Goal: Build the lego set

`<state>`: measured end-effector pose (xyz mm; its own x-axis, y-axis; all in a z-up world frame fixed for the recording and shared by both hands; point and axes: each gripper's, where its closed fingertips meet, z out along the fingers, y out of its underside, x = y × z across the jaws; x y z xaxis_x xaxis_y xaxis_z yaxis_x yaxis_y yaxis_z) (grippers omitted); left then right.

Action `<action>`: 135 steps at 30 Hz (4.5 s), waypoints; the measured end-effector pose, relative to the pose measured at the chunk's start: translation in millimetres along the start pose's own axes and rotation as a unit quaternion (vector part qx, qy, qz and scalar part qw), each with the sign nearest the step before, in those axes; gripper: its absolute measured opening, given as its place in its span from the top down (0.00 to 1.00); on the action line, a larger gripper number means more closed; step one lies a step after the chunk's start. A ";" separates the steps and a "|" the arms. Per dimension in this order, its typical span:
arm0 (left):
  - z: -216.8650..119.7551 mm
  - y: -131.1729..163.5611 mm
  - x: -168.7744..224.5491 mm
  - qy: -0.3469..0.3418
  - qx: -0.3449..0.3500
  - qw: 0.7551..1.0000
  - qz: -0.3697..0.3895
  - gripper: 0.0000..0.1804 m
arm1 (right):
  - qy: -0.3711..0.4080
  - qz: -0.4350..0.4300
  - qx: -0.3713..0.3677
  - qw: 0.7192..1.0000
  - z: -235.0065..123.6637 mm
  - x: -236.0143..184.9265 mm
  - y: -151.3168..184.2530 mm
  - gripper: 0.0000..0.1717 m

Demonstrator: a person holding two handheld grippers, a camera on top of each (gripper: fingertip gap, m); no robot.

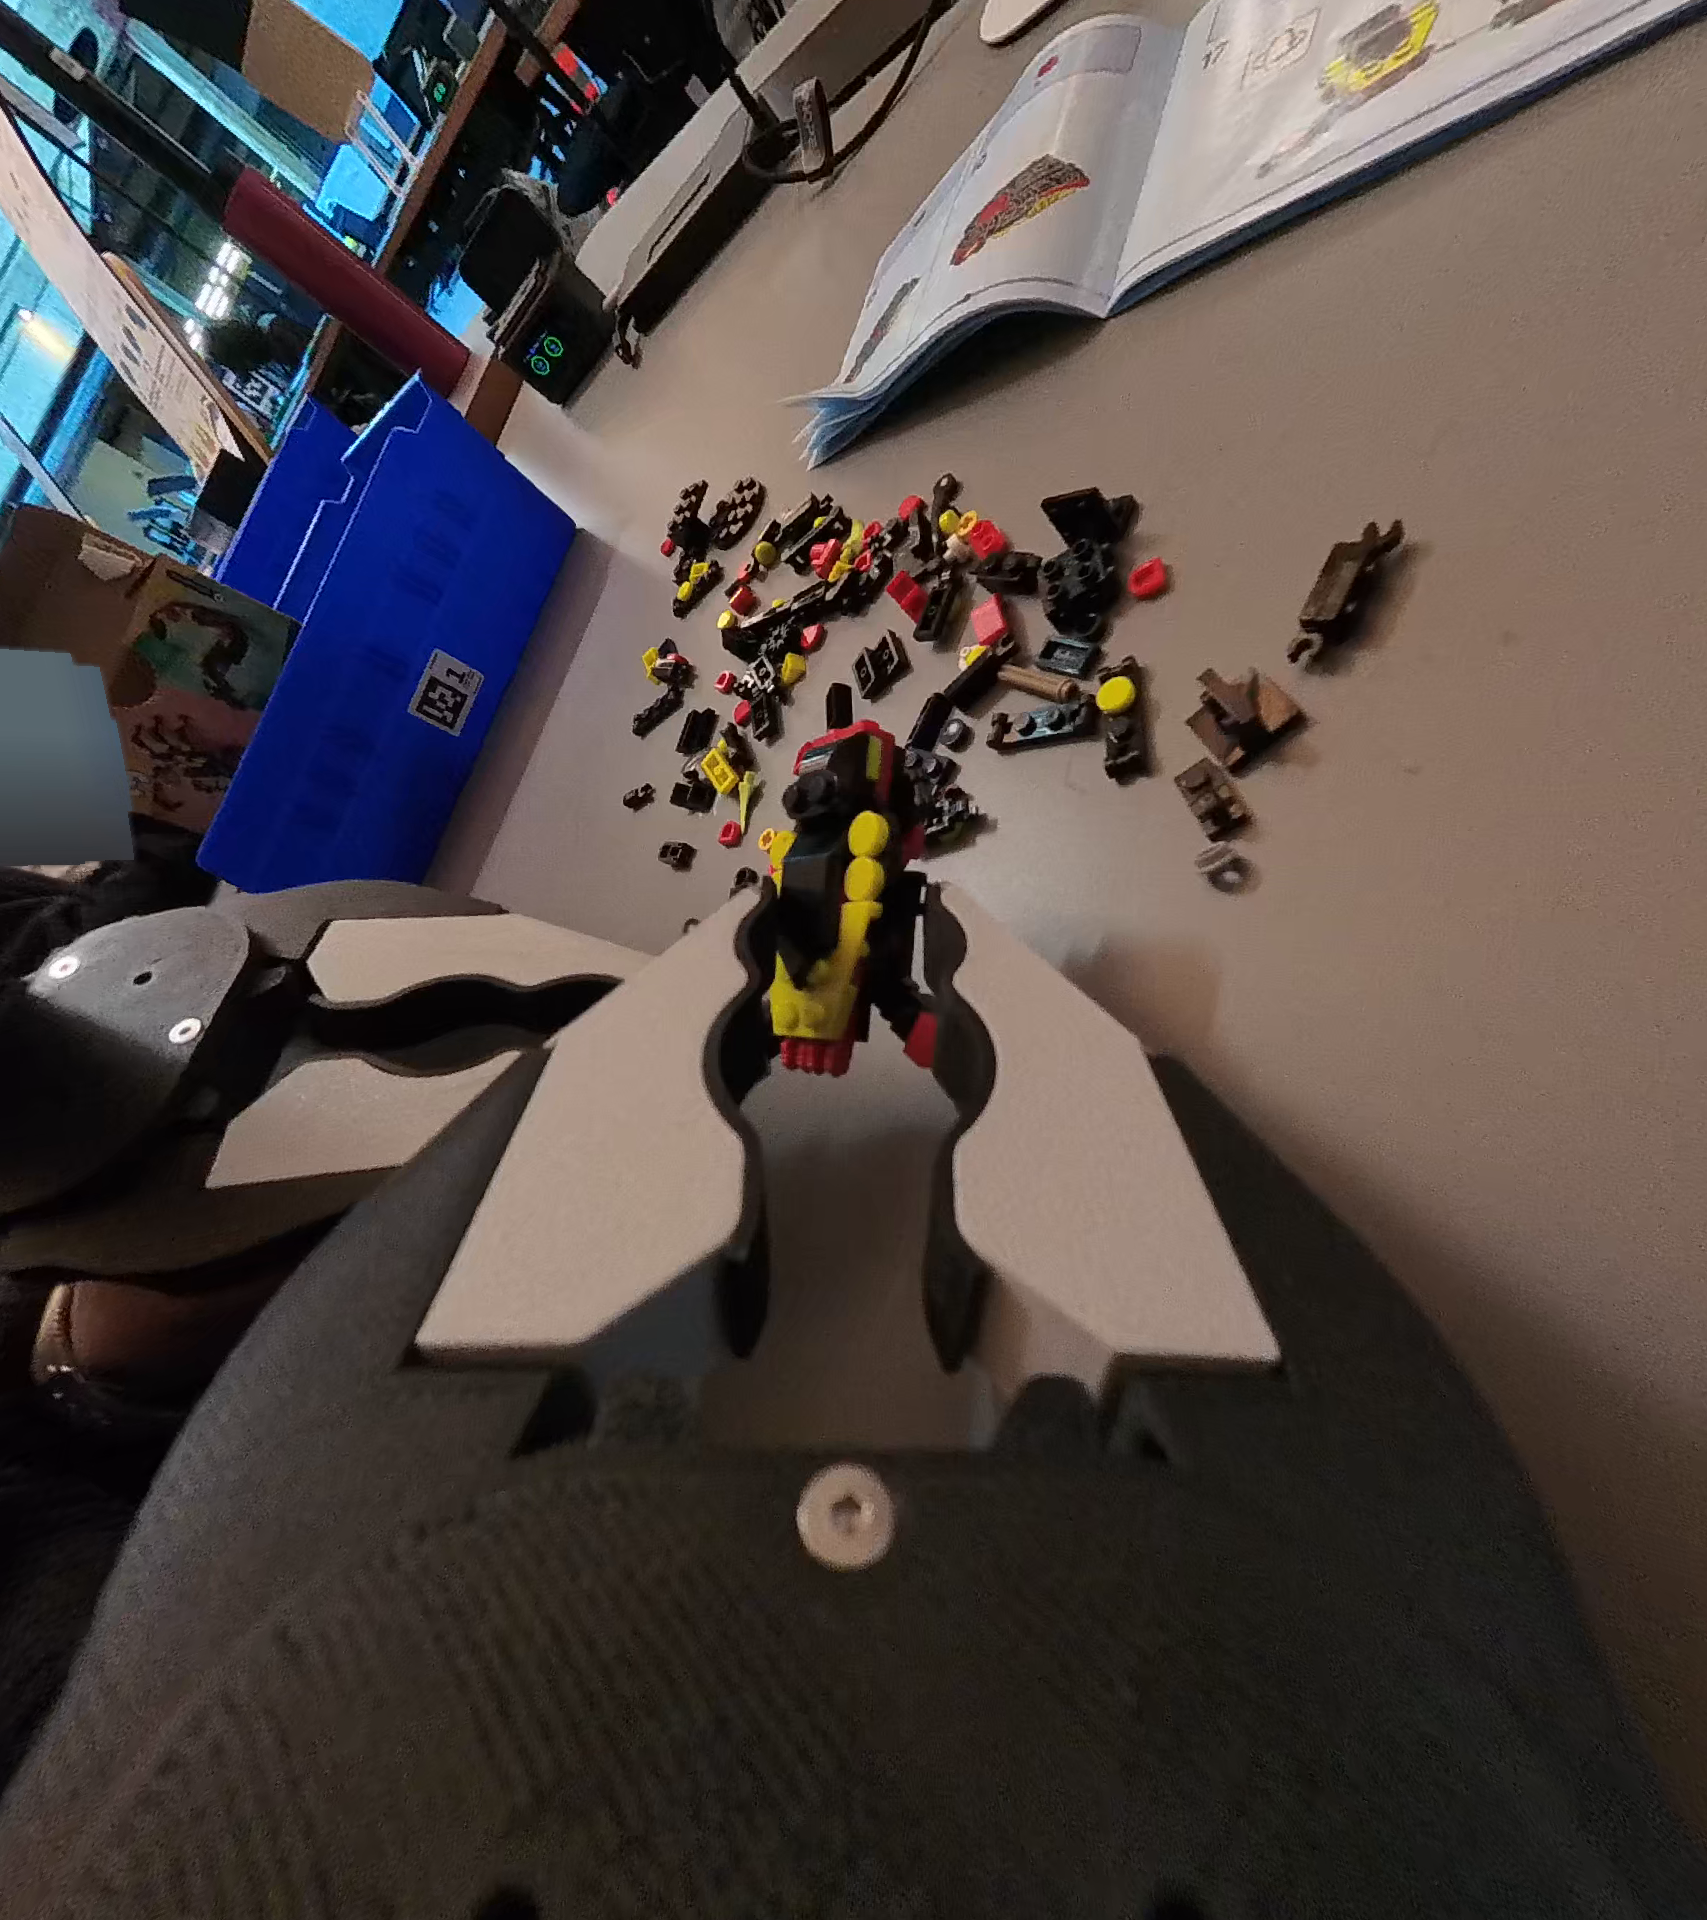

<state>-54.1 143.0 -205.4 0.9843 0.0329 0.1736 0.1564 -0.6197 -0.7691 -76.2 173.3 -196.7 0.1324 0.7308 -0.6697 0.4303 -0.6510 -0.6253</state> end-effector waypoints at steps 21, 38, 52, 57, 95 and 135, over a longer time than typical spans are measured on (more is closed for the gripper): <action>4.5 -2.6 -0.4 -0.027 0.032 0.998 0.040 0.98 | -0.053 0.177 -0.007 0.983 -0.9 10.0 3.1 0.86; 3.8 -9.4 2.3 -0.035 0.074 0.994 0.066 0.98 | -0.091 0.226 -0.011 0.970 -7.2 8.0 -1.9 0.86; 3.9 -14.2 5.6 -0.045 0.098 0.990 0.089 0.98 | -0.102 0.225 -0.013 0.969 -12.0 6.2 -4.3 0.85; 4.1 -14.6 5.7 -0.051 0.102 0.989 0.097 0.98 | -0.106 0.230 -0.013 0.967 -12.4 6.0 -4.5 0.86; 15.8 26.0 -2.0 0.008 -0.032 0.999 0.037 0.98 | -0.145 0.022 -0.123 0.982 -34.0 5.5 2.9 0.67; 22.9 29.4 6.1 0.085 -0.063 0.993 0.058 0.95 | -0.057 -0.503 -0.231 0.831 -12.5 19.8 55.5 0.95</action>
<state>-41.7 142.9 -241.0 0.9653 -0.1697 0.1985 0.0218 -0.7052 -0.7087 -38.5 154.2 -239.7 -0.5762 0.8158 0.0496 0.5714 0.4455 -0.6892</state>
